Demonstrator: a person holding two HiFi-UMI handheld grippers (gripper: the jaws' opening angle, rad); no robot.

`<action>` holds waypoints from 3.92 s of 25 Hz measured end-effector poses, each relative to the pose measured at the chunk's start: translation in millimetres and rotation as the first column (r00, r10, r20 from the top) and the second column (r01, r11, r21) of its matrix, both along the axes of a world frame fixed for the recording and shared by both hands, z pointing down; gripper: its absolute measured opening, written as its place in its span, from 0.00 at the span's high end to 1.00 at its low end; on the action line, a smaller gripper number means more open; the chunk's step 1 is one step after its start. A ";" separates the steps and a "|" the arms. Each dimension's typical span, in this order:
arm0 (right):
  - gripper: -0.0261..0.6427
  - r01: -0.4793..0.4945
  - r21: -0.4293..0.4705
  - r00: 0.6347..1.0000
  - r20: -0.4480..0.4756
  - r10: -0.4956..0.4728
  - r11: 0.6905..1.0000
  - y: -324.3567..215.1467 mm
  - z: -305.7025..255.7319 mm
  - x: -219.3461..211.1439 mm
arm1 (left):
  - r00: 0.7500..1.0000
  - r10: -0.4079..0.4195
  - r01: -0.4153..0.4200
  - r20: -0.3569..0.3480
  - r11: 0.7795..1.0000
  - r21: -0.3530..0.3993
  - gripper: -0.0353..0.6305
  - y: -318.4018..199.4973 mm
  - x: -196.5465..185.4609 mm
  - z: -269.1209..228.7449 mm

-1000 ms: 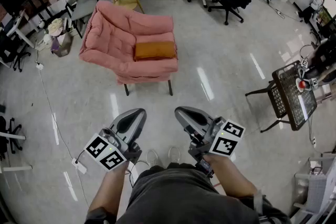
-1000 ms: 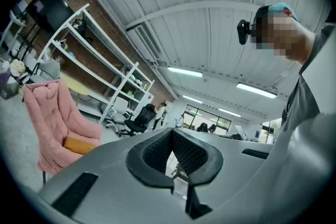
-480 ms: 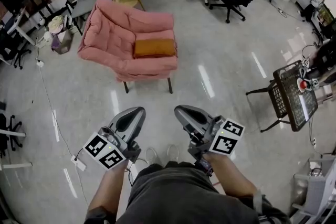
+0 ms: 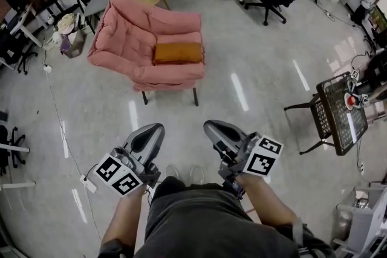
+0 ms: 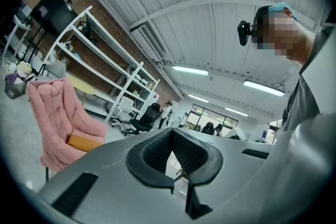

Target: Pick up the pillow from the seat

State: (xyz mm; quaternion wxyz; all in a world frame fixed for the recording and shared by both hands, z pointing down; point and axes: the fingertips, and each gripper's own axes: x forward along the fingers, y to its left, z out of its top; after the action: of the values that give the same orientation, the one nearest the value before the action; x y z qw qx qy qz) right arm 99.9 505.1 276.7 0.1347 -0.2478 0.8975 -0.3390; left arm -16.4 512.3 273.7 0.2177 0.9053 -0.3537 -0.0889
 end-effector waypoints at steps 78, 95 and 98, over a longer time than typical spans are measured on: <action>0.94 -0.151 -0.435 0.969 -0.242 0.047 0.887 -569.0 289.7 -32.8 | 0.974 0.089 -0.009 0.208 0.935 -0.355 0.93 -646.0 -100.6 283.5; 0.74 -0.306 -0.590 0.920 -0.386 0.072 0.747 -623.6 489.1 -9.8 | 0.920 0.219 -0.010 0.324 0.841 -0.541 0.69 -753.2 -137.8 526.3; 0.69 -0.381 -0.636 0.894 -0.438 0.092 0.671 -616.3 531.0 5.3 | 0.892 0.245 0.020 0.379 0.818 -0.575 0.63 -761.1 -144.9 567.5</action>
State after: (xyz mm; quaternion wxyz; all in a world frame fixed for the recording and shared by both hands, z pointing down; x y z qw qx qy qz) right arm 105.2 -111.2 807.7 -0.0986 -0.4557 0.6656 -0.5828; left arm -161.3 -248.7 841.2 0.3956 0.8160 -0.3478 0.2383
